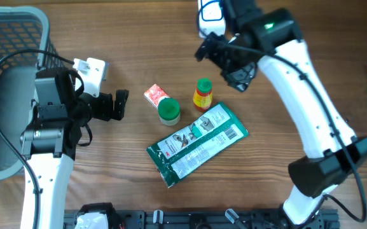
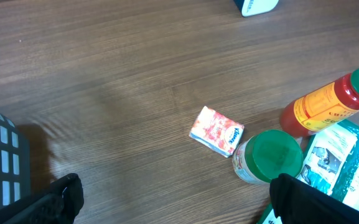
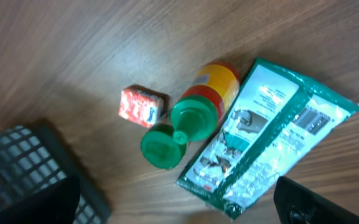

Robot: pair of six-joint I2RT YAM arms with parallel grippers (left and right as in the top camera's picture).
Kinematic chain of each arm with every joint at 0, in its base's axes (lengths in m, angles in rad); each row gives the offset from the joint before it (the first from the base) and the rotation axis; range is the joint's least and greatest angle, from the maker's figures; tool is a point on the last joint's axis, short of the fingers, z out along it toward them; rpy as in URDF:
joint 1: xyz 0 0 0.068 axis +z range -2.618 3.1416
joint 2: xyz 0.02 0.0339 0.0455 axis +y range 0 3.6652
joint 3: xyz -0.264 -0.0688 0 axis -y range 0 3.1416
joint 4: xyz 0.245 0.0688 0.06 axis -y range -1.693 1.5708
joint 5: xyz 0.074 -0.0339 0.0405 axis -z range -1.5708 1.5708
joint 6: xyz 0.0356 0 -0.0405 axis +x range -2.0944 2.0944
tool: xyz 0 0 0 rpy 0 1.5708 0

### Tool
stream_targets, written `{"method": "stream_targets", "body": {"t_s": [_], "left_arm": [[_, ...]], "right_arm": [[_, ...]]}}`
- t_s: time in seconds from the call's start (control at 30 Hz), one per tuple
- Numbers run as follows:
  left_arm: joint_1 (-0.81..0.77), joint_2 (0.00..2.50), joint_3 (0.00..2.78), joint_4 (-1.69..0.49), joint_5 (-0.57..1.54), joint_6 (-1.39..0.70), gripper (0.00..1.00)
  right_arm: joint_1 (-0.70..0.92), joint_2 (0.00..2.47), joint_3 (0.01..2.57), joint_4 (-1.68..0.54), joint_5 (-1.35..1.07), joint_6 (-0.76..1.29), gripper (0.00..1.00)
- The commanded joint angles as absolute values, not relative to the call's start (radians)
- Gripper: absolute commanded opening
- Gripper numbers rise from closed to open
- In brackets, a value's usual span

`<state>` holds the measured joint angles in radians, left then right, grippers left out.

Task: Scan the item barcode
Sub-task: 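Reach the right gripper down over the red-and-yellow sauce bottle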

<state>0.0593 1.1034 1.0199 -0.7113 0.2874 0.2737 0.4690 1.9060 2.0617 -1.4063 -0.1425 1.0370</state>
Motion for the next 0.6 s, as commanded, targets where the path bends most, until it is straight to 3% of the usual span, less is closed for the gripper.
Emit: {"method": "stream_targets", "body": {"t_s": [0.0, 0.33, 0.47, 0.5, 0.57], "left_arm": [[0.065, 1.108, 1.013, -0.709, 0.306, 0.264, 1.0], [0.065, 1.108, 1.013, -0.709, 0.306, 0.264, 1.0], [0.065, 1.108, 1.013, -0.709, 0.306, 0.265, 1.0], [0.065, 1.108, 1.013, -0.709, 0.306, 0.265, 1.0], [0.065, 1.108, 1.013, -0.709, 0.306, 0.264, 1.0]], "right_arm": [[0.506, 2.003, 2.068, -1.399, -0.028, 1.074, 1.0], [0.514, 2.119, 2.068, -1.406, -0.02, 1.073, 0.97], [0.518, 2.135, 2.068, -1.414, -0.022, 1.073, 0.84], [0.518, 2.137, 2.068, -1.414, -0.022, 1.074, 0.73], [0.518, 2.149, 2.068, -1.409, -0.022, 1.074, 0.68]]}}
